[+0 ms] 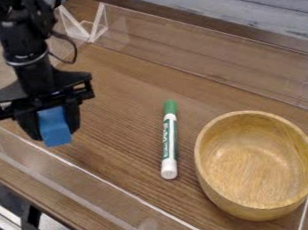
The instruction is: Put the blue block in the brown bowl
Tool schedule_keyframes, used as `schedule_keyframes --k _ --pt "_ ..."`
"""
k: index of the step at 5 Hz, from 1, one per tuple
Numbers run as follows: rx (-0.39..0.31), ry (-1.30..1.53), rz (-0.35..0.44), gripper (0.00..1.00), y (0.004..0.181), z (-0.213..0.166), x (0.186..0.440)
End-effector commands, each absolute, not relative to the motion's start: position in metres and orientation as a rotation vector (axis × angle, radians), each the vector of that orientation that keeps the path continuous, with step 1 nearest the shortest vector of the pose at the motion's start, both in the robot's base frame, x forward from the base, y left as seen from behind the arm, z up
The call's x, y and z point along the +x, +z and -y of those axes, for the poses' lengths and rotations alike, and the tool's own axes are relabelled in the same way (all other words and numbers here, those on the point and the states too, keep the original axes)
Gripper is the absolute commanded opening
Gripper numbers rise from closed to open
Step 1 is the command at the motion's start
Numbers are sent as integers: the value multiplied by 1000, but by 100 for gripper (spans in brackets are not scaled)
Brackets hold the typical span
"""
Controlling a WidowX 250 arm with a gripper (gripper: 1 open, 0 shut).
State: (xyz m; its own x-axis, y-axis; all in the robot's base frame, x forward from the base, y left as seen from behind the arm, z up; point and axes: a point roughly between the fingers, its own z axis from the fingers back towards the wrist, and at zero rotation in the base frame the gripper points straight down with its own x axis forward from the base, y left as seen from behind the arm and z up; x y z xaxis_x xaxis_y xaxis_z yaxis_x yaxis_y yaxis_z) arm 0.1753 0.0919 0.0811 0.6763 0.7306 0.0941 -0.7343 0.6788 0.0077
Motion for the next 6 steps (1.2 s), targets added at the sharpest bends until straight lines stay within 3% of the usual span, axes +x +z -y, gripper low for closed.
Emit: schedule_keyframes --k 1,6 --pt "48 803 142 0 102 -85 185" --pt "13 676 138 0 132 -22 193"
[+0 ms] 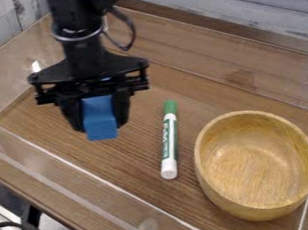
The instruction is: Put the blue block in the brown bowl
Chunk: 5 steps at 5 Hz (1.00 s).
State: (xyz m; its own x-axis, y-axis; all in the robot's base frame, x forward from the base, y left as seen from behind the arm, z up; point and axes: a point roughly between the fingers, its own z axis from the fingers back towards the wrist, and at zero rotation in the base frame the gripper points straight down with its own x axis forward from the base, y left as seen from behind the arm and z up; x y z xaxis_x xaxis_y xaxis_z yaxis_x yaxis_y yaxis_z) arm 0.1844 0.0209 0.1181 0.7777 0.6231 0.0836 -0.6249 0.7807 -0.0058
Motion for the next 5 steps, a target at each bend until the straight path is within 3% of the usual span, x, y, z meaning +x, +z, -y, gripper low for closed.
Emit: schedule_keyframes --k 1,4,5 --pt "4 652 134 0 137 -1 197" --pt "-63 589 122 0 139 89 213" --pt "-64 558 119 0 142 93 216"
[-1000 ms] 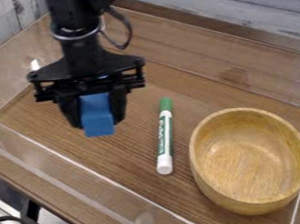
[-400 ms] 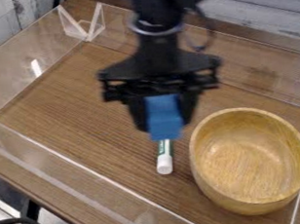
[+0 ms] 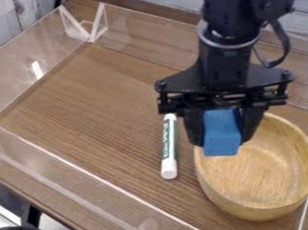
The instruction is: Put the blue block in the brown bowl
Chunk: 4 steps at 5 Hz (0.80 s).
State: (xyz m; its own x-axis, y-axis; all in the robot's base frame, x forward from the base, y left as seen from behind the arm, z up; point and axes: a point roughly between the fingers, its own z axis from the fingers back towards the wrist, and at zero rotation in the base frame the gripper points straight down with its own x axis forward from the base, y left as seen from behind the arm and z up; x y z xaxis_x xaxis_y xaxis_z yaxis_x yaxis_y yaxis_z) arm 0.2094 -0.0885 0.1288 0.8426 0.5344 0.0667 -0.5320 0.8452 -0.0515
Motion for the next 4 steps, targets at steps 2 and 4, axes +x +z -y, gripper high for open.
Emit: schedule_keyframes --k 2,4 --pt "-74 503 111 0 142 102 225" --pt "-85 457 112 0 141 108 232"
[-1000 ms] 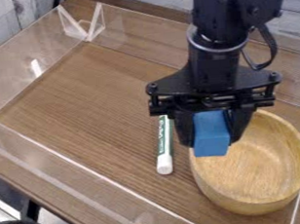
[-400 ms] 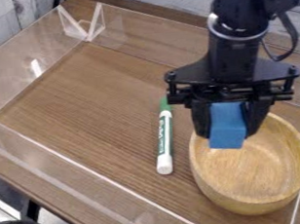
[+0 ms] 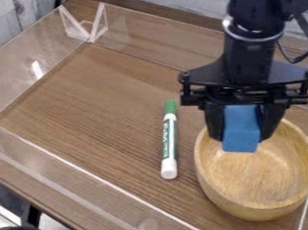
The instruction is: Put the blue block in the brown bowl
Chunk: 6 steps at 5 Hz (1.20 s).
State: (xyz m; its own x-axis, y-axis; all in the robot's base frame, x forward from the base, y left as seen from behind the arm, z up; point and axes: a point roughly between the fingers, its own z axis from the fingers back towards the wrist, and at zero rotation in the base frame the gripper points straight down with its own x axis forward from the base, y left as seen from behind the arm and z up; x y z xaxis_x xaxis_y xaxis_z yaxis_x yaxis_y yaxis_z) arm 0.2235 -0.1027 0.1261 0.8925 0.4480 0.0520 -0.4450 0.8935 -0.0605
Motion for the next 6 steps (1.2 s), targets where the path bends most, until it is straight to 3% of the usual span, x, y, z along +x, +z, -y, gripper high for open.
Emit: schedule_keyframes --k 1,6 --pt "-89 440 112 0 141 111 234" --pt "-111 361 109 0 135 119 235"
